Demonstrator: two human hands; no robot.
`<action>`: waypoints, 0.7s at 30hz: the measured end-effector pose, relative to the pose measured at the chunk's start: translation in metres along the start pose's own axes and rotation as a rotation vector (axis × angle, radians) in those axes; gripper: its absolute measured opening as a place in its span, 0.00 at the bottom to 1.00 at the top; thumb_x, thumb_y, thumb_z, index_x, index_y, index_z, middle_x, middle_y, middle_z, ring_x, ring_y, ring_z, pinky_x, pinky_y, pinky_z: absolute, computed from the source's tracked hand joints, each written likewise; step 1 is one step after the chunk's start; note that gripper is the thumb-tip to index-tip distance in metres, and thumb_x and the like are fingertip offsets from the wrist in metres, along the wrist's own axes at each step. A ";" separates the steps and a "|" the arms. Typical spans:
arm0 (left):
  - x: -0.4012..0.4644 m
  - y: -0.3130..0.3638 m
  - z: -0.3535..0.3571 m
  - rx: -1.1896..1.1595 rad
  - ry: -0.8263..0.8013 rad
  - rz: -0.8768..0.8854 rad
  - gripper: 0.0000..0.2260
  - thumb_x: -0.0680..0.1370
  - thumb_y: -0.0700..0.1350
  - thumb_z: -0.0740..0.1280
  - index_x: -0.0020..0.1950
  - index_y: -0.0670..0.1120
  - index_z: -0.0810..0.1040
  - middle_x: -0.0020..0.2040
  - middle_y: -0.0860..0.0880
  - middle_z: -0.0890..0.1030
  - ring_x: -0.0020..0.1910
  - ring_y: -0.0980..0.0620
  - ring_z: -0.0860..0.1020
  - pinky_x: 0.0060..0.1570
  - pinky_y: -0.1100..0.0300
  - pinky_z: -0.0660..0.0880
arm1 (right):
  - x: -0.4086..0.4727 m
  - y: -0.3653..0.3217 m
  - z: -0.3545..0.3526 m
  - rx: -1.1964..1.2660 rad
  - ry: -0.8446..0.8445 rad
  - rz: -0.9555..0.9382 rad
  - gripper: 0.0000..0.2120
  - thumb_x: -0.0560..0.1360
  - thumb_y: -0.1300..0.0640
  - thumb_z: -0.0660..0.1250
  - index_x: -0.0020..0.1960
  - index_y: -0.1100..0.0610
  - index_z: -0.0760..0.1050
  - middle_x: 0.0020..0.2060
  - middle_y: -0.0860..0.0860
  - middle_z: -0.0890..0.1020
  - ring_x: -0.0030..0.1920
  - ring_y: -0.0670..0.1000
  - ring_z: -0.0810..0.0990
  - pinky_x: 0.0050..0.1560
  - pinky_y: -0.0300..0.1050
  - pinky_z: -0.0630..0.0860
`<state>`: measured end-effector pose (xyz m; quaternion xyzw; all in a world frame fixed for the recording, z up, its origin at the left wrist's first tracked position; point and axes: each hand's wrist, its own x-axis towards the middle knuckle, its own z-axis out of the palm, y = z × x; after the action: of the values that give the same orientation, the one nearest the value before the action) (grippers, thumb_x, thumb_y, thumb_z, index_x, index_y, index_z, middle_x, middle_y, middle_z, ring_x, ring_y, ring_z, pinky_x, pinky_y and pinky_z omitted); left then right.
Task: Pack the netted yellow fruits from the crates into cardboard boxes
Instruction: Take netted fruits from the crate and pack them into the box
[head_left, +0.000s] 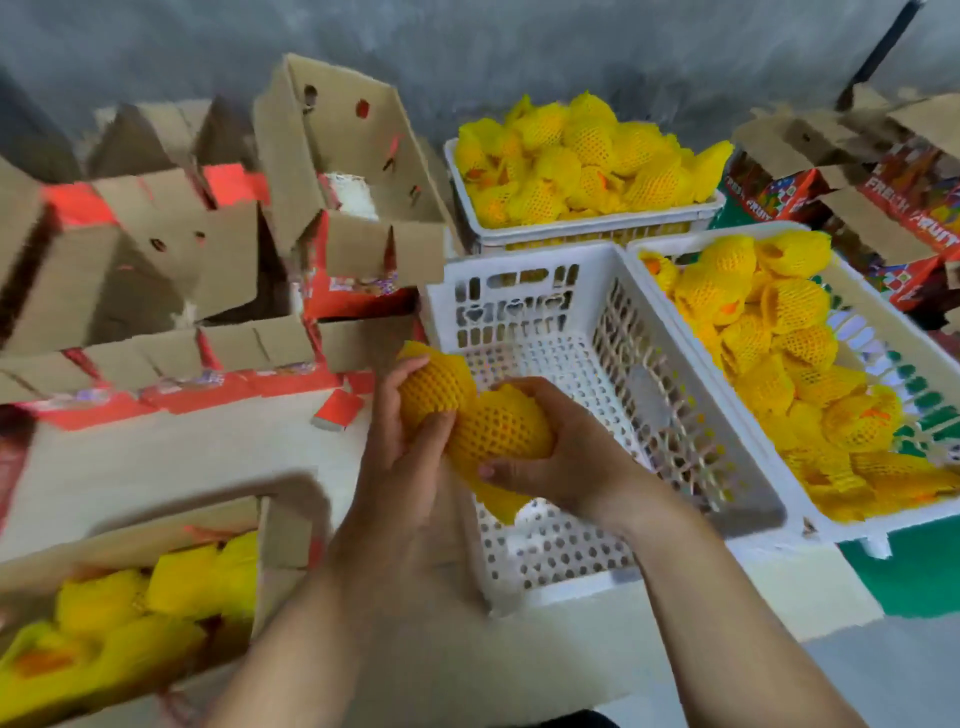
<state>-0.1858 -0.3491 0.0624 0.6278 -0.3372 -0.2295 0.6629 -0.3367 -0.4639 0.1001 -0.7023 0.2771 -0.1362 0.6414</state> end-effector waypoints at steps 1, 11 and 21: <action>-0.007 0.001 -0.029 0.030 0.012 -0.007 0.21 0.78 0.43 0.66 0.69 0.55 0.70 0.66 0.67 0.73 0.66 0.58 0.74 0.65 0.49 0.73 | 0.005 -0.005 0.032 -0.032 -0.027 0.009 0.30 0.63 0.48 0.84 0.60 0.35 0.74 0.49 0.37 0.83 0.48 0.43 0.86 0.42 0.40 0.83; -0.056 0.014 -0.274 0.115 0.079 -0.114 0.21 0.78 0.51 0.65 0.69 0.66 0.68 0.65 0.65 0.72 0.60 0.64 0.74 0.51 0.71 0.74 | 0.042 -0.029 0.293 0.407 -0.038 0.384 0.12 0.75 0.53 0.69 0.57 0.49 0.83 0.56 0.58 0.85 0.56 0.60 0.84 0.58 0.59 0.82; -0.078 -0.016 -0.368 -0.004 0.234 -0.294 0.21 0.75 0.50 0.69 0.66 0.64 0.72 0.55 0.72 0.77 0.64 0.51 0.77 0.62 0.40 0.79 | 0.054 -0.017 0.323 -0.207 -0.076 0.069 0.10 0.71 0.54 0.79 0.48 0.52 0.81 0.44 0.49 0.80 0.46 0.48 0.78 0.49 0.42 0.72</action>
<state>0.0346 -0.0448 0.0401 0.6915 -0.1620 -0.2501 0.6581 -0.1125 -0.2278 0.0630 -0.7595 0.2893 -0.0580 0.5798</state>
